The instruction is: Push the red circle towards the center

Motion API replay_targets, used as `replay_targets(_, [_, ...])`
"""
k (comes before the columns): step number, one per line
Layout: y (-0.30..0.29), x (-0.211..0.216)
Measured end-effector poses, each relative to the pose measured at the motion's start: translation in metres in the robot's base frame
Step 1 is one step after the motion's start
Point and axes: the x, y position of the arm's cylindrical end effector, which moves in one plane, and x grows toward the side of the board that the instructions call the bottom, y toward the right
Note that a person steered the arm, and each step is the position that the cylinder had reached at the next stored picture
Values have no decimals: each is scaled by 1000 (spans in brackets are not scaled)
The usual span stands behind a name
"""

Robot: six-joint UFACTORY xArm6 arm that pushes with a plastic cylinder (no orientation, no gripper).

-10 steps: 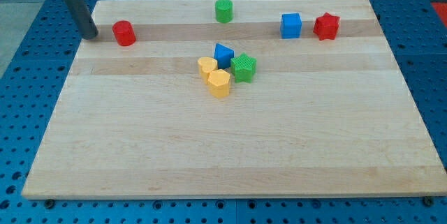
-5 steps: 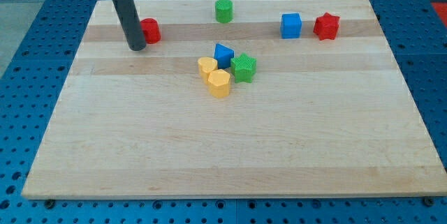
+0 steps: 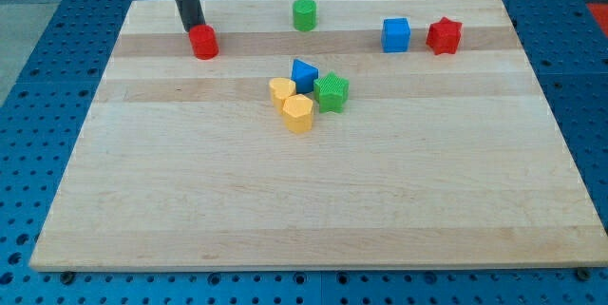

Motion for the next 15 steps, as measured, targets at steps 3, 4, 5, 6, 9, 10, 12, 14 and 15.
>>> replay_targets(3, [26,100])
replay_targets(4, [40,135])
replay_targets(5, [44,151])
replay_targets(6, [47,147])
replay_targets(9, [46,122])
replay_targets(10, [46,104])
replay_targets(12, [59,86])
replay_targets(14, [74,97])
replay_targets(15, [87,97])
